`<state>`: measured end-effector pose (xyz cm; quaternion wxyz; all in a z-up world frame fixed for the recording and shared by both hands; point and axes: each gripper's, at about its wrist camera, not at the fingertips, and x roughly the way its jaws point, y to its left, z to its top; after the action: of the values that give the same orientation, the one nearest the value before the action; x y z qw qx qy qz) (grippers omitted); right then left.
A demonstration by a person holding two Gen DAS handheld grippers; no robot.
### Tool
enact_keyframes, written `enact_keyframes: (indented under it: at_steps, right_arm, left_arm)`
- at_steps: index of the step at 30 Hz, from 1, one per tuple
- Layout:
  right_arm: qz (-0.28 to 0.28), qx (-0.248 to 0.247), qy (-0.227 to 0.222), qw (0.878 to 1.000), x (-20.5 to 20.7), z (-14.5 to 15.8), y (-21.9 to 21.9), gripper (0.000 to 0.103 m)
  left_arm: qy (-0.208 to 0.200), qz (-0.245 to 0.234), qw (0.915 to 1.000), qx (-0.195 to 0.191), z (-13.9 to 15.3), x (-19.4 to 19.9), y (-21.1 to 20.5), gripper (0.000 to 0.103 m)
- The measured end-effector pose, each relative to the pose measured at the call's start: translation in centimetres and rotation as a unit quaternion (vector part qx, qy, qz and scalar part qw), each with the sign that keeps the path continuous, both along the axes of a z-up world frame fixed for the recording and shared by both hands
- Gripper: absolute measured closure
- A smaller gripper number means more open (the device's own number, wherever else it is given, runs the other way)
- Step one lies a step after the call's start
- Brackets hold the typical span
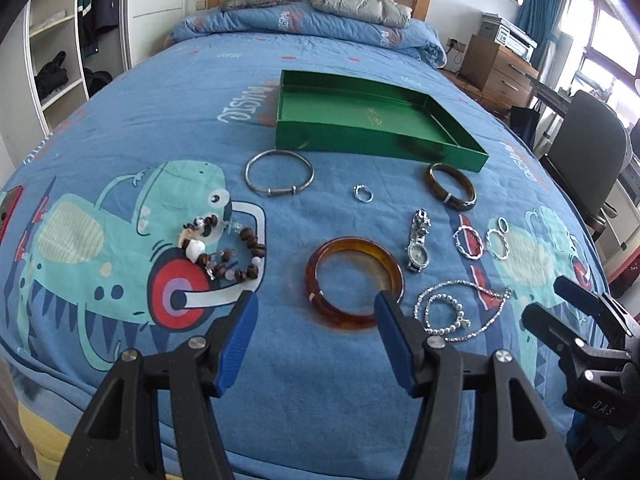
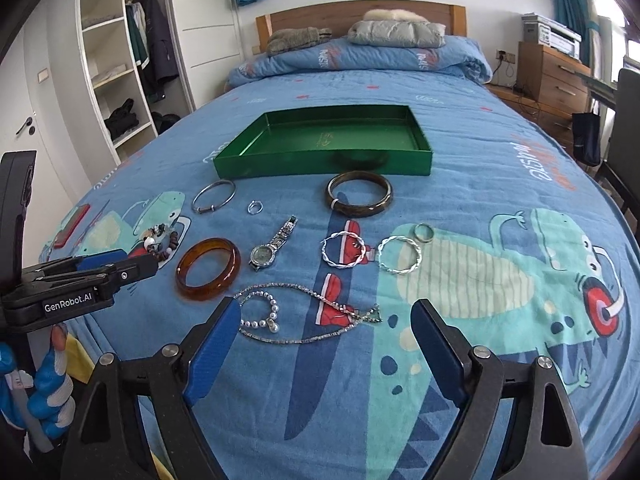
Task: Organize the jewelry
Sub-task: 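Grasp the amber bangle with the left tool while the right tool grasps the silver bead necklace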
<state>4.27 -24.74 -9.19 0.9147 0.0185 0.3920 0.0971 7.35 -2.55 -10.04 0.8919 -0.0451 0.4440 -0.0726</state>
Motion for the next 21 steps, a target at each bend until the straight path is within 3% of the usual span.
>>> enact_keyframes:
  at_steps: [6, 11, 17, 21]
  right_arm:
    - [0.062, -0.011, 0.04, 0.997, 3.2, -2.1, 1.8, 0.026]
    - [0.095, -0.02, 0.073, 0.993, 4.9, -3.8, 2.7, 0.042]
    - [0.125, -0.045, 0.092, 0.987, 5.7, -5.0, 3.6, 0.044]
    - [0.139, -0.071, 0.096, 0.983, 5.8, -5.4, 4.0, 0.045]
  left_arm:
    - [0.048, 0.004, 0.9984, -0.028, -2.7, 2.4, 0.3, 0.045]
    - [0.067, 0.004, 0.997, -0.038, -3.8, 3.4, 0.1, 0.045]
    - [0.076, 0.011, 0.9966, -0.029, -4.2, 4.3, -0.3, 0.045]
    - [0.075, 0.007, 0.9971, 0.005, -4.2, 4.4, -1.3, 0.049]
